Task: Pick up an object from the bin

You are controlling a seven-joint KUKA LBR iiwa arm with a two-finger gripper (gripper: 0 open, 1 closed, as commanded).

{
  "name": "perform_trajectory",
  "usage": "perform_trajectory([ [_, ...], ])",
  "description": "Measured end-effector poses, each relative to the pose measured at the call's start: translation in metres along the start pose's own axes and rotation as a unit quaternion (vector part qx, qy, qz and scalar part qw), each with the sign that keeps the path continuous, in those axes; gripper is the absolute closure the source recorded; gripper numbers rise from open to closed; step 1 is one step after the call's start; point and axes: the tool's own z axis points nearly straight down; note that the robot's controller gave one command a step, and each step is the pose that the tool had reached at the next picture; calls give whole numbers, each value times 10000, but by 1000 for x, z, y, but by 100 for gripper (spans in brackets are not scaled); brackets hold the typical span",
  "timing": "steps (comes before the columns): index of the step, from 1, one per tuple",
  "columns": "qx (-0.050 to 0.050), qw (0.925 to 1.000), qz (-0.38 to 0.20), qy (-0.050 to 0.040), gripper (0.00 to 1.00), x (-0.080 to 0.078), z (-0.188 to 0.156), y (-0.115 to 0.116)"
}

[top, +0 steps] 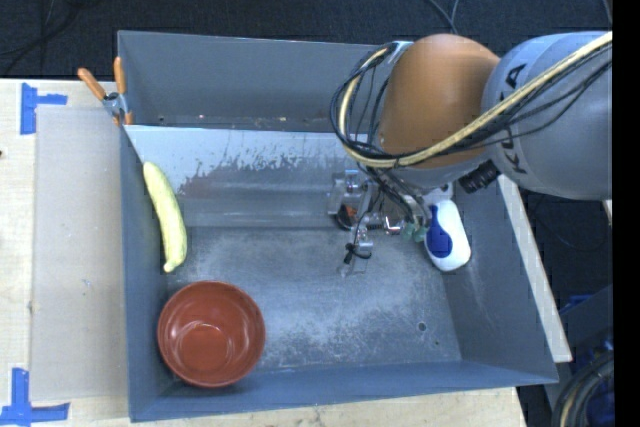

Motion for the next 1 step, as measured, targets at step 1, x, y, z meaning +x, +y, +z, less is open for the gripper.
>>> perform_trajectory([
  [1, 0, 10000, 6, 0, 100, 0, 0, 0],
])
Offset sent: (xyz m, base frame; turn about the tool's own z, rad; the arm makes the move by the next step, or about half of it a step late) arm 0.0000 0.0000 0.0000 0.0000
